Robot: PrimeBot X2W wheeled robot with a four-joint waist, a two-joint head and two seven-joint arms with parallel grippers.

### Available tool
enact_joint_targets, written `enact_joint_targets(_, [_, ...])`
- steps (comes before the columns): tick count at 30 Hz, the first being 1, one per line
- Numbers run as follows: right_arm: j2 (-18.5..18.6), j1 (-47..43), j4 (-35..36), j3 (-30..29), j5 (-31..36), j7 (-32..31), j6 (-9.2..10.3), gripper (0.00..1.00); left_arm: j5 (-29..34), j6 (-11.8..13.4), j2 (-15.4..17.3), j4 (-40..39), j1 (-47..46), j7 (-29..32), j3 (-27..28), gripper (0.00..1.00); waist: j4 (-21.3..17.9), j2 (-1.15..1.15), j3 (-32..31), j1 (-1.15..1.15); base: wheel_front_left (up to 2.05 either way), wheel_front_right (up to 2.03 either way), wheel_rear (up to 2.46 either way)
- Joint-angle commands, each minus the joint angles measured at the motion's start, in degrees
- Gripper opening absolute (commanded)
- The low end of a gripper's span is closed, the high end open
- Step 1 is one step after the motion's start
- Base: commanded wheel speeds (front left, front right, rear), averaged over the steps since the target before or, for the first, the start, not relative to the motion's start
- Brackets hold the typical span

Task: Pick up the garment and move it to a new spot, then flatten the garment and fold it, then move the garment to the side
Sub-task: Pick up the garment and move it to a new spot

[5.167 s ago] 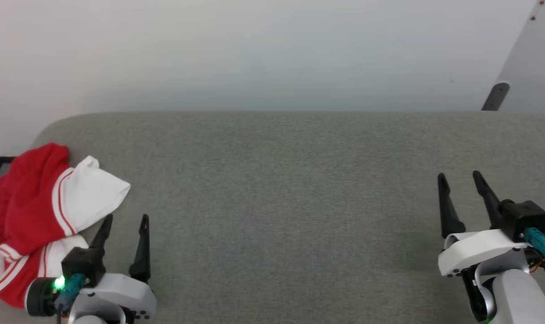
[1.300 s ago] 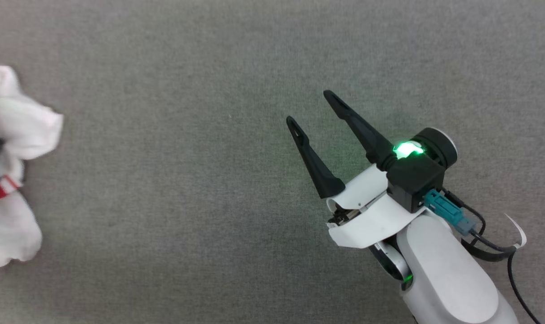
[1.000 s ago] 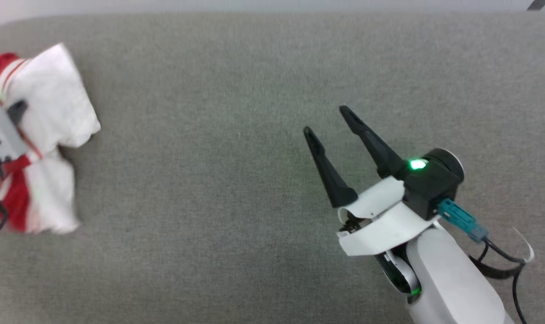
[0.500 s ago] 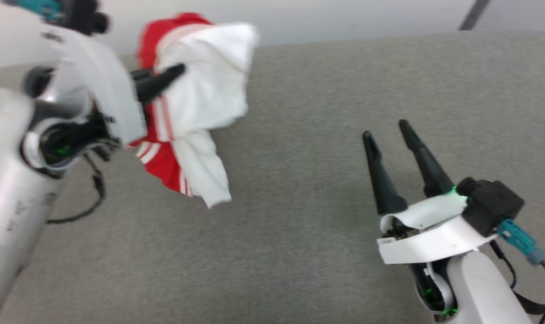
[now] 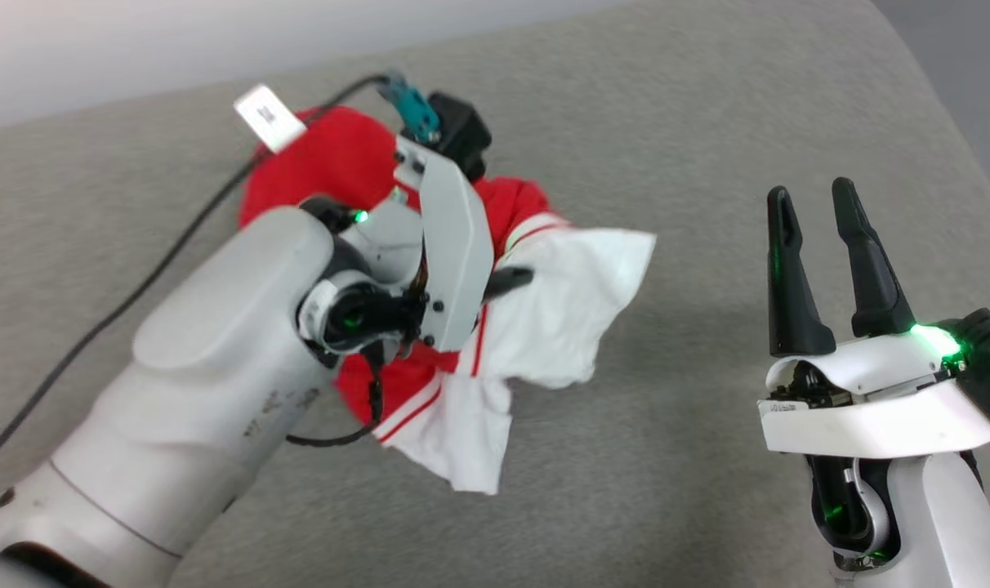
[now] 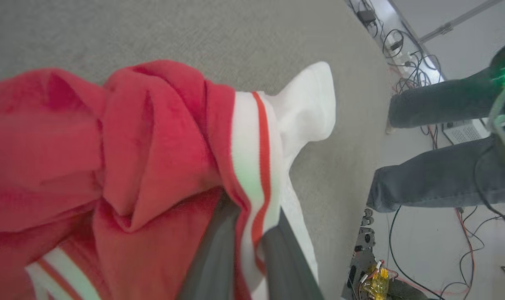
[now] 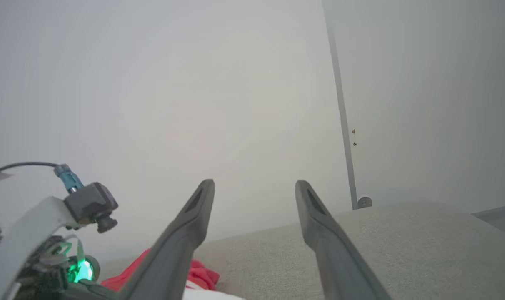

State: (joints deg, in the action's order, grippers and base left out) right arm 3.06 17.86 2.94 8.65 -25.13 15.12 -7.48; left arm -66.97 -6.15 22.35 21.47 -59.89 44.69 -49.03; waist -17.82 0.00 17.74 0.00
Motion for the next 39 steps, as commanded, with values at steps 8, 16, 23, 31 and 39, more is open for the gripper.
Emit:
enact_joint_targets(8, [-0.2,-0.9,1.6,1.1,-4.9,0.0,-0.03,1.0,4.8,-1.4,0.8,13.2,-1.6,-3.0,-4.7,0.0,-11.7,0.0,6.8,0.0,0.0,0.0,0.0])
enact_joint_targets(16, [-0.2,-1.5,2.4,1.5,-7.5,0.0,-0.03,1.0,10.2,-0.9,3.8,19.7,-1.5,-3.2,-15.5,0.0,-15.1,0.0,8.4,0.0,0.0,0.0,0.0])
enact_joint_targets(23, [-0.2,-1.3,3.1,1.5,-8.4,0.0,-0.03,1.0,10.7,-0.7,5.8,20.9,-1.5,-2.5,-23.9,0.0,-15.5,0.0,9.1,0.0,0.0,0.0,0.0])
enact_joint_targets(31, [-0.2,-1.0,1.6,0.9,-5.0,0.0,-0.03,1.0,11.2,-0.8,4.3,15.7,-6.6,-11.9,-24.9,1.0,-9.4,0.0,6.0,0.0,0.0,0.0,0.0])
enact_joint_targets(39, [-0.1,-0.4,-0.4,0.7,1.6,0.0,-0.03,1.0,3.5,-1.2,0.4,12.1,-11.2,-23.9,-23.3,1.0,0.8,0.0,1.0,0.0,0.0,0.0,0.0])
